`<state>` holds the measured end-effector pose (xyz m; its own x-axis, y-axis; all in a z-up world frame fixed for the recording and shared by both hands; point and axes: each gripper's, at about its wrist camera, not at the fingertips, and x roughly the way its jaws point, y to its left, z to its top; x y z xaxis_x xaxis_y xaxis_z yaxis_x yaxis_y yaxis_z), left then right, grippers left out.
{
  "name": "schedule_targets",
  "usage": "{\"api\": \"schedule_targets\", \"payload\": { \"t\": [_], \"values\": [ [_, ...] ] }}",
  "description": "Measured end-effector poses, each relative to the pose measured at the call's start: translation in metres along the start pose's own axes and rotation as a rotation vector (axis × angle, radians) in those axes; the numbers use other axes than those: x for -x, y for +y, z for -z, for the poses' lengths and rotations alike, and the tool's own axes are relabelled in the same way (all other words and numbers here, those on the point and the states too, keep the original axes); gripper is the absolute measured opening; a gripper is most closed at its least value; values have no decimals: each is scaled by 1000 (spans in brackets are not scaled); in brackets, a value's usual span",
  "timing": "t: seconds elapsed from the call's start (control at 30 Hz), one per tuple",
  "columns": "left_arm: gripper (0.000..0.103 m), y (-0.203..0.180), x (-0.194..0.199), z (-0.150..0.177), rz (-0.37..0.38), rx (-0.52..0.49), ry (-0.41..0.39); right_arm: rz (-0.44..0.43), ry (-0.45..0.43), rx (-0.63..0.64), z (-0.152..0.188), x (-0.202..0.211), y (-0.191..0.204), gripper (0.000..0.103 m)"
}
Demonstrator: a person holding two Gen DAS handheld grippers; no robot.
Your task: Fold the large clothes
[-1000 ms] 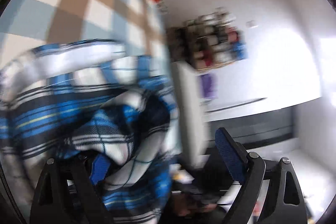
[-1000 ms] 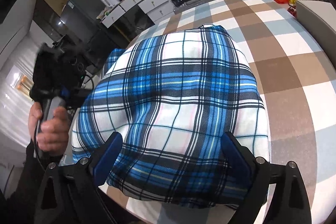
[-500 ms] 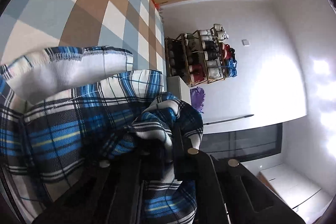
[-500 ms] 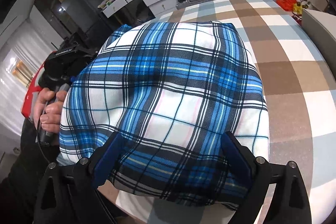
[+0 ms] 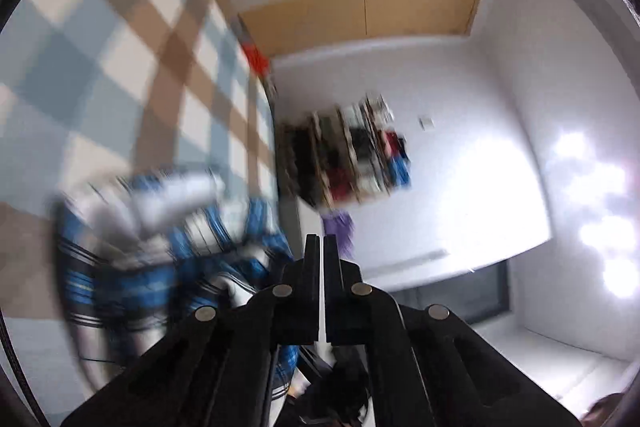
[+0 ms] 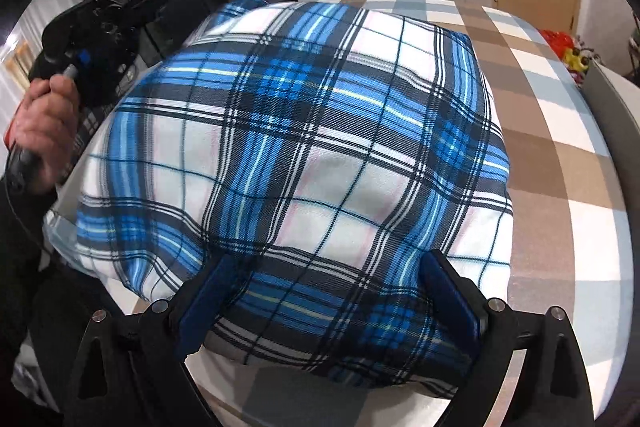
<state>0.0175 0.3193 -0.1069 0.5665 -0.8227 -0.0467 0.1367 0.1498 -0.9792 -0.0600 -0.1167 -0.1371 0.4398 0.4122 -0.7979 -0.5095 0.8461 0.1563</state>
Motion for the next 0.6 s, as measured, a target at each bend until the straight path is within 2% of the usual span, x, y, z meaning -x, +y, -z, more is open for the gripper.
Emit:
{"api": "schedule_targets", "payload": {
  "t": [0.03,0.13,0.2,0.23,0.33,0.47,0.53,0.6],
  "values": [
    [0,-6,1,2,4,-31,21,0,-1,-2,0,0,0,97],
    [0,-19,-13,18,-55,-96,126,-7,-2,-11,0,1,-1,97],
    [0,-27,-36,37,-134,-151,236,-13,-3,-18,0,1,-2,98],
    [6,-28,-45,45,-183,-177,270,-13,-4,-18,-1,1,-2,98],
    [54,-21,-70,60,-349,-215,322,-10,-8,-16,-1,1,-1,98],
    [54,-23,-86,65,-414,-273,341,-13,-8,-16,-2,2,-1,98],
    [54,-25,-92,63,-470,-295,351,-17,-8,-15,-2,3,-1,97],
    [54,-25,-87,55,-498,-289,316,-23,-8,-14,-1,3,-1,97]
  ]
}}
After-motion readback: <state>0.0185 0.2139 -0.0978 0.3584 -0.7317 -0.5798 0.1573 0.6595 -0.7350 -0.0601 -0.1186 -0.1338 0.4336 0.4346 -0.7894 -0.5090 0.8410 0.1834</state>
